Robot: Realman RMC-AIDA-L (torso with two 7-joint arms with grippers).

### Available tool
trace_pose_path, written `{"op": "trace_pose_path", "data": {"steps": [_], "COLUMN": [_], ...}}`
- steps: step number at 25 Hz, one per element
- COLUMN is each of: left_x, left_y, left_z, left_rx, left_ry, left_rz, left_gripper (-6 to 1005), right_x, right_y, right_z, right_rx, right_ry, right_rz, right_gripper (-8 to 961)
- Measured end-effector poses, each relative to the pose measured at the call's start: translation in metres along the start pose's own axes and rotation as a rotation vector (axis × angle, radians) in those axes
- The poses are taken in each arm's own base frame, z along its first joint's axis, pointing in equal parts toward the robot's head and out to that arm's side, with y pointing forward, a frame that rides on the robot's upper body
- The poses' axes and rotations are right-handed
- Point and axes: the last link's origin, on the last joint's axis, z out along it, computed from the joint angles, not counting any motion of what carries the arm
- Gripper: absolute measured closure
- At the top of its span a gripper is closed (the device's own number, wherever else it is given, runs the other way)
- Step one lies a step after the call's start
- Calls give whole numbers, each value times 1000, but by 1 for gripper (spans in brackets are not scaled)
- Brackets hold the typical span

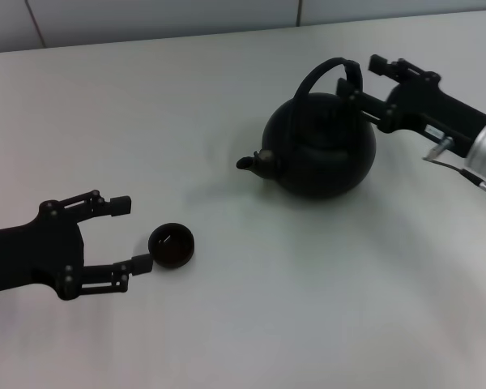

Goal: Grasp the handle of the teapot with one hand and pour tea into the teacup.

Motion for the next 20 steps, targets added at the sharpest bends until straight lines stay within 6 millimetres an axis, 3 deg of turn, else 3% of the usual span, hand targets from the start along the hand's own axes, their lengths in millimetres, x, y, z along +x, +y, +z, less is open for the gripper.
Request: {"op": "trace_pose_path", "data": {"steps": [9,17,20], "left_x": [4,10,10], "left_y": [1,11,14], "left_z": [1,-4,-5], "left_rx": [-5,-41,-51], "left_ry": [30,107,120], "left_rz": [3,7,6], "left_gripper": [129,129,129], "right_x": [-5,-19,-25], "right_y": [6,39,42], "right_z": [-36,-49,-51], "right_rx": [-21,-316,-363], "right_ry": [-116,-170,-184], "right_rz": [-35,-94,-91], "right_gripper": [238,236,236]}}
